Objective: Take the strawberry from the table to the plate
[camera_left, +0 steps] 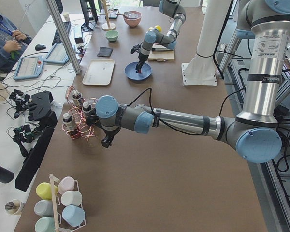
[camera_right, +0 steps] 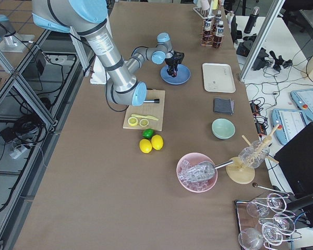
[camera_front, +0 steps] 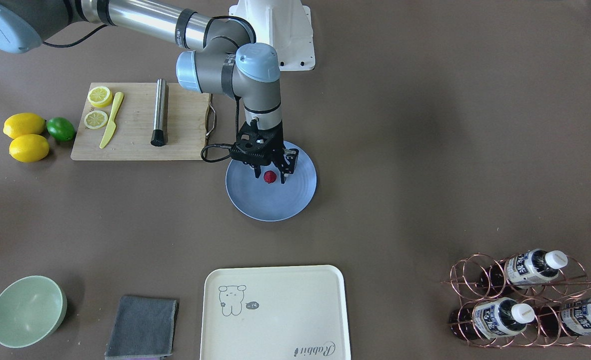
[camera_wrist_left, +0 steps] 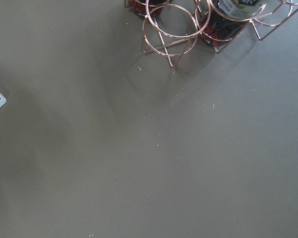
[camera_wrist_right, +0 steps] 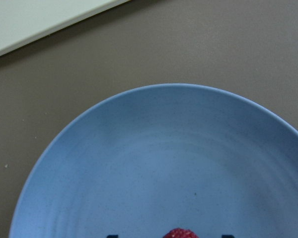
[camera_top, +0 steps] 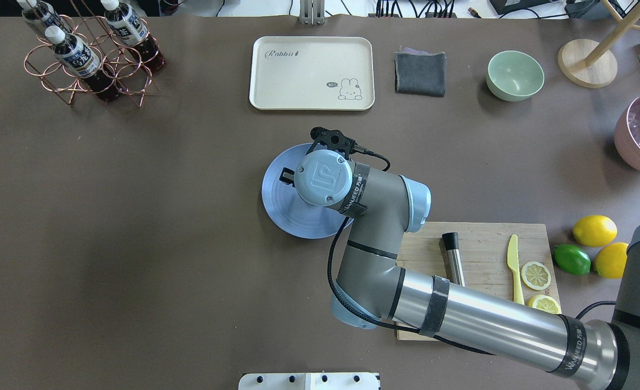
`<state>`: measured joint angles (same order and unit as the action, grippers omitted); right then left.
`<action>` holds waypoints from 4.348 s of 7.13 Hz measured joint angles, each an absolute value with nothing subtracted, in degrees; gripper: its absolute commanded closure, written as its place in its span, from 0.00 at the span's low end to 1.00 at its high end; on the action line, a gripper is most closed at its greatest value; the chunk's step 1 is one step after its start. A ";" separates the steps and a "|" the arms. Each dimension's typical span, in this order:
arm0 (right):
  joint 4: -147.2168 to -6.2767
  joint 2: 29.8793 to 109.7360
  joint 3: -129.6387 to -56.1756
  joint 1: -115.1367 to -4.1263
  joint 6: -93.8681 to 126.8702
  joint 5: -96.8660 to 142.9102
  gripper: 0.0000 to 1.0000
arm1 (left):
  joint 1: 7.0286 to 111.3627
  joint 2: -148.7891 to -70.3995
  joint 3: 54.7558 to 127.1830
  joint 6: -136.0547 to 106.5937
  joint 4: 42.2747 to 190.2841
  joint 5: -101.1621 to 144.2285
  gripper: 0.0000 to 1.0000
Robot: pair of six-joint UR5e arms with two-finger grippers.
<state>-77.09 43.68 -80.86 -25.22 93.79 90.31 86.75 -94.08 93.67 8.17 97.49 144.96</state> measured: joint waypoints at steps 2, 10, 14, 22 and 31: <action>-79.92 44.10 -83.39 -28.64 92.50 93.93 0.00 | 86.75 -93.29 93.73 8.19 97.75 146.62 0.02; -93.08 71.62 -102.36 -61.61 38.33 116.81 0.00 | 87.71 -93.70 93.10 12.56 97.21 136.03 0.02; -92.90 83.84 -101.70 -77.96 9.01 125.16 0.00 | 88.15 -95.88 92.70 21.94 88.21 133.88 0.02; -92.90 93.42 -100.40 -87.80 -2.34 127.45 0.00 | 89.66 -93.33 92.88 21.88 87.92 134.21 0.02; -92.90 93.74 -100.58 -87.80 -2.36 127.70 0.00 | 89.75 -91.15 93.08 21.95 88.03 134.38 0.02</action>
<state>-92.90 93.74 -100.58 -87.80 -2.36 127.70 89.75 -91.15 93.08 21.95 88.03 134.38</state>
